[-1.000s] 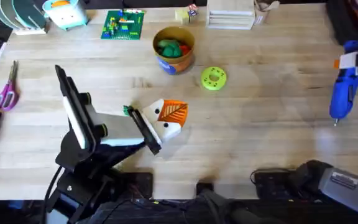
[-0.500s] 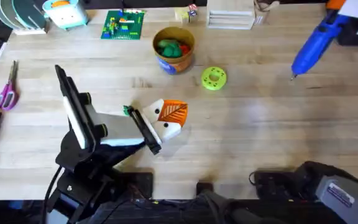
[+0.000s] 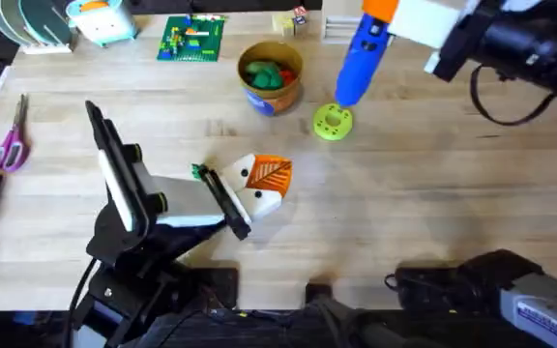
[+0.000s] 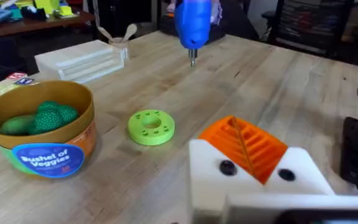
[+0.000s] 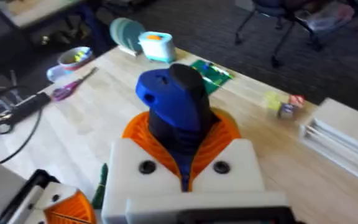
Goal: Pick up the gripper from the table and insert it into the empty holder that is missing its gripper. Then pick up a screw, insert it into the mounting hole, and use the screwdriver to tighten it. Finally, clean up the table by picking up the vegetable and placing it into the bucket.
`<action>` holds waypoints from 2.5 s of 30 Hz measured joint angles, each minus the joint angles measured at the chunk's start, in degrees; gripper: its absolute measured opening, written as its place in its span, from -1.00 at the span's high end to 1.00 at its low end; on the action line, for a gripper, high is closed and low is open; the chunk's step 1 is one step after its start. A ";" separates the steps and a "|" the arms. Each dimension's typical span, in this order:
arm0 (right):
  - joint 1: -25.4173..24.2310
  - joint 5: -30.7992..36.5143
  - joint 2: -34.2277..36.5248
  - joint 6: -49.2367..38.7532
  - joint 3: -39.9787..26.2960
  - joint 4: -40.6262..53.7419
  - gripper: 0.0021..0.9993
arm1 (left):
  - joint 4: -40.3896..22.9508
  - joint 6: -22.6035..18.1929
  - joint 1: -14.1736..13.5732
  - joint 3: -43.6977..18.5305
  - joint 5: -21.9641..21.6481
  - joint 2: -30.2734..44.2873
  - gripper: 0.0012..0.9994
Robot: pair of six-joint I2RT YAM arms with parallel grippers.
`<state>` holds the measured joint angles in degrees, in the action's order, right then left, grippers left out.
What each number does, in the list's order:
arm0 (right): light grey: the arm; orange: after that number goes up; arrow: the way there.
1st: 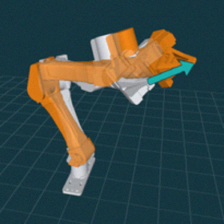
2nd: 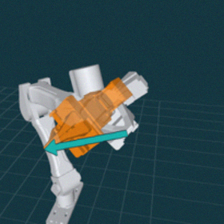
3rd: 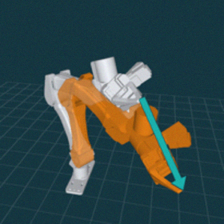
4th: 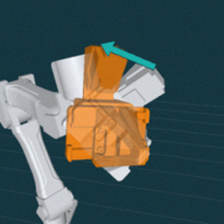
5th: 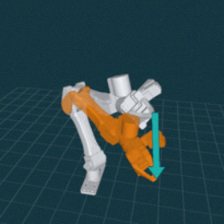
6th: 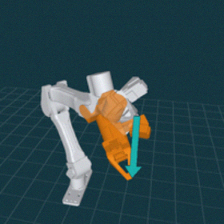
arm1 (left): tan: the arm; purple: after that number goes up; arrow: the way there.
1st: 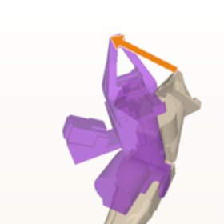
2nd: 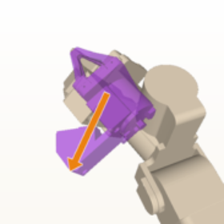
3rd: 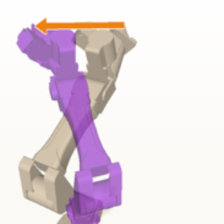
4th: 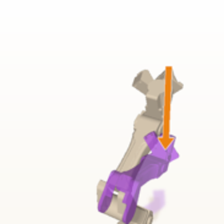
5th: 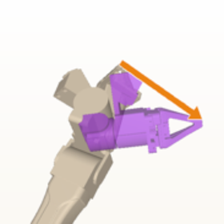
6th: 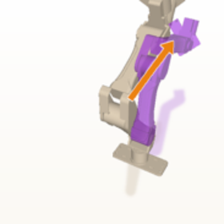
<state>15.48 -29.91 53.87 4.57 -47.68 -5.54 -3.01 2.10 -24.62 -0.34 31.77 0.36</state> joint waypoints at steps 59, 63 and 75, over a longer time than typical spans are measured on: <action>30.65 -1.05 7.85 2.72 0.02 -18.57 0.96 | 0.02 -0.01 0.00 0.00 0.00 0.00 0.98; 30.65 -1.07 7.87 2.72 0.02 -18.43 0.96 | 0.00 -0.02 0.00 0.00 0.00 0.00 0.98; 30.62 -1.01 9.15 2.72 0.02 -18.72 0.96 | -0.04 0.03 0.00 0.00 0.00 0.01 0.98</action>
<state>46.11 -30.93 63.02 7.29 -47.66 -24.25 -3.05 2.13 -24.62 -0.34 31.77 0.37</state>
